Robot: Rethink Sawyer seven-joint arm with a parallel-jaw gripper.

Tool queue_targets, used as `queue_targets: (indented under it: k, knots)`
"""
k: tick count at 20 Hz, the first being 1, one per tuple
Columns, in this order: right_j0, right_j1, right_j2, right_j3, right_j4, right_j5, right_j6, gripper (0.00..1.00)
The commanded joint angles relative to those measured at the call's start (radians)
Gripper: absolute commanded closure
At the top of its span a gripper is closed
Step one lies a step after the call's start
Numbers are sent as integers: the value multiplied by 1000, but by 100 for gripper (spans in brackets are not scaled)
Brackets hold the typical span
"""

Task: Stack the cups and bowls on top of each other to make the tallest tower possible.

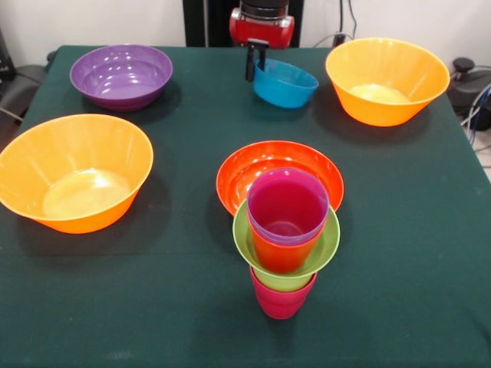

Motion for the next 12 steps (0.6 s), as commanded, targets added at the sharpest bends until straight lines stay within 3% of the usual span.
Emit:
queue_targets:
  k: [1,2,3,12]
  knots:
    - [-22,-15,128,-33,54,143,16,100]
    - [-24,-12,132,-34,54,142,17,100]
    - [-31,-7,137,-32,50,137,14,0]
    - [-54,-11,141,-28,44,113,21,0]
